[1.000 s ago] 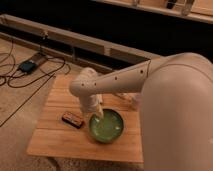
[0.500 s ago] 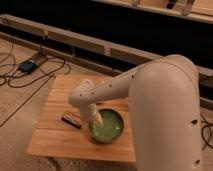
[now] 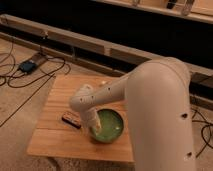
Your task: Drag the ceramic bowl in a circle
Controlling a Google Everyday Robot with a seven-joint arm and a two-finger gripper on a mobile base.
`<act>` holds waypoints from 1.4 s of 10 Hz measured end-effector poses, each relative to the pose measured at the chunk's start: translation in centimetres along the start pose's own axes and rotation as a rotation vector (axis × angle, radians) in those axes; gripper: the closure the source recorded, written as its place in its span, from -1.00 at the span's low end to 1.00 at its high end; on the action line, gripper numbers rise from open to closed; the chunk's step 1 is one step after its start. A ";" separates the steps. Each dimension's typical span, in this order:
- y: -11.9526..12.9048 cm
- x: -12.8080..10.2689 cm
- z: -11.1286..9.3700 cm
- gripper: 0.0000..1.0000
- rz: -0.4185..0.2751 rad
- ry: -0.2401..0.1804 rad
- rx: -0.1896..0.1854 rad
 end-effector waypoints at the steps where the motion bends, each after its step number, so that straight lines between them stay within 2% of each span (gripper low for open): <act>1: -0.2 0.2 0.1 0.46 0.004 0.009 -0.004; 3: -0.8 0.9 -0.1 0.86 0.030 0.030 -0.014; 4: -1.1 1.3 -0.3 0.97 0.045 0.042 -0.019; 6: -1.7 2.3 -1.4 1.00 0.086 0.059 -0.033; 9: -4.2 2.2 -2.6 1.00 0.123 0.043 -0.003; 12: -6.8 -0.5 -3.3 1.00 0.131 0.008 0.041; 14: -6.9 -3.3 -3.5 1.00 0.093 -0.016 0.055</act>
